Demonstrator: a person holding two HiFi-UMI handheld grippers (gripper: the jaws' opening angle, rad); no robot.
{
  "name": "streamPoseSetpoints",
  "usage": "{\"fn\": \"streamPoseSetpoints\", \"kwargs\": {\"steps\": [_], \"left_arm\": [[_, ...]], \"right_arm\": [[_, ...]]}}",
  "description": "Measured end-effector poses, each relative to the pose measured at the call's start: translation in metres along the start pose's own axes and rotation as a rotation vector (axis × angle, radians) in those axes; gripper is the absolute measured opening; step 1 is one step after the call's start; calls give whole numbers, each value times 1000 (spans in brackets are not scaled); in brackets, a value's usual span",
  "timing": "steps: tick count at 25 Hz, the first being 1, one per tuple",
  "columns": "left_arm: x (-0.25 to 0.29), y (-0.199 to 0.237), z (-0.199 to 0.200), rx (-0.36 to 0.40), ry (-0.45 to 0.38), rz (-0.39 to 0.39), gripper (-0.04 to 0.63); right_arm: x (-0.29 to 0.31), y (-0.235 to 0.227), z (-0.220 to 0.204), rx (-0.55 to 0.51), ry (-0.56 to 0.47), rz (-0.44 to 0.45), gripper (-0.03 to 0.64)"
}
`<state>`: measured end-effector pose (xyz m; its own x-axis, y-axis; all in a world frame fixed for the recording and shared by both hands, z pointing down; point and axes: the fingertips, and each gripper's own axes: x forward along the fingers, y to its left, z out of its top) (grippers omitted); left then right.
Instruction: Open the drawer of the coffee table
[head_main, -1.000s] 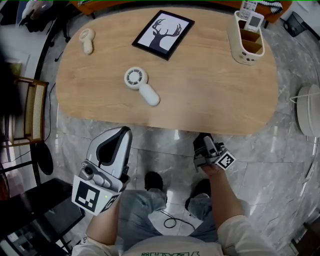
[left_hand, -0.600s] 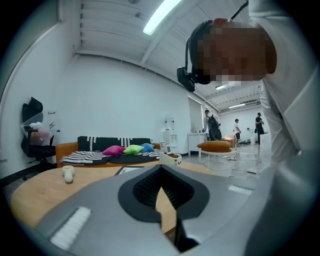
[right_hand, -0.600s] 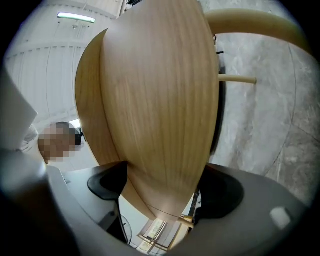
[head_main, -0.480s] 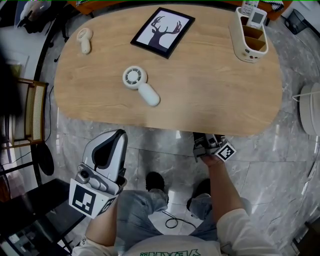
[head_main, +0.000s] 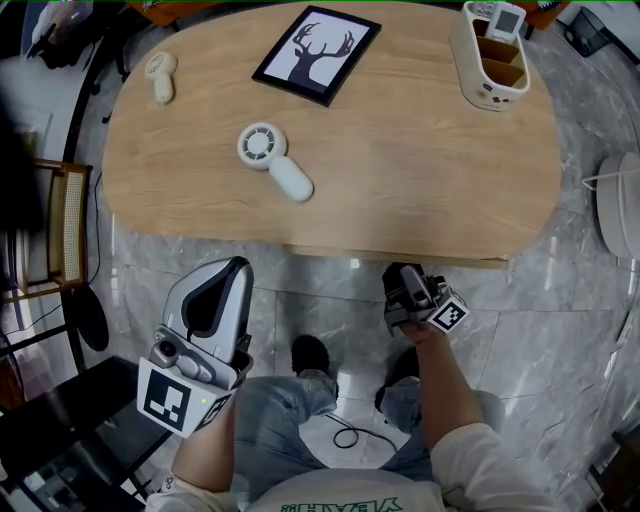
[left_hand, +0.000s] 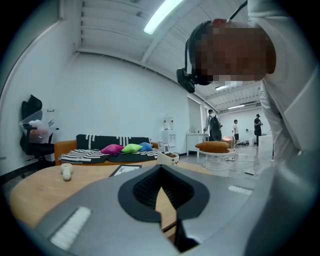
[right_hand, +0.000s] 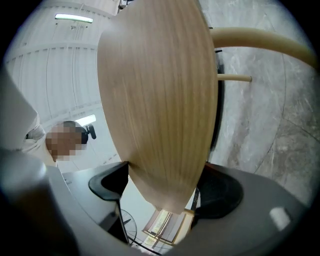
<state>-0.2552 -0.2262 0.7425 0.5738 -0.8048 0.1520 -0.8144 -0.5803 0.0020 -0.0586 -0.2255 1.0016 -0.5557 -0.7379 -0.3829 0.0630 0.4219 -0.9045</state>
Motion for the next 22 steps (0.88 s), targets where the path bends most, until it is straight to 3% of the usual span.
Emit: {"fn": "streamPoseSetpoints", "kwargs": {"steps": [13,22], "left_arm": [[-10,-33,9,-34,36,-67,-2],[-15,-36,13,-25,34,-74,-2]], "right_arm": [[-81,46,-62,68,92,-25,431],[-101,41,-76,92,153,-48,434]]}}
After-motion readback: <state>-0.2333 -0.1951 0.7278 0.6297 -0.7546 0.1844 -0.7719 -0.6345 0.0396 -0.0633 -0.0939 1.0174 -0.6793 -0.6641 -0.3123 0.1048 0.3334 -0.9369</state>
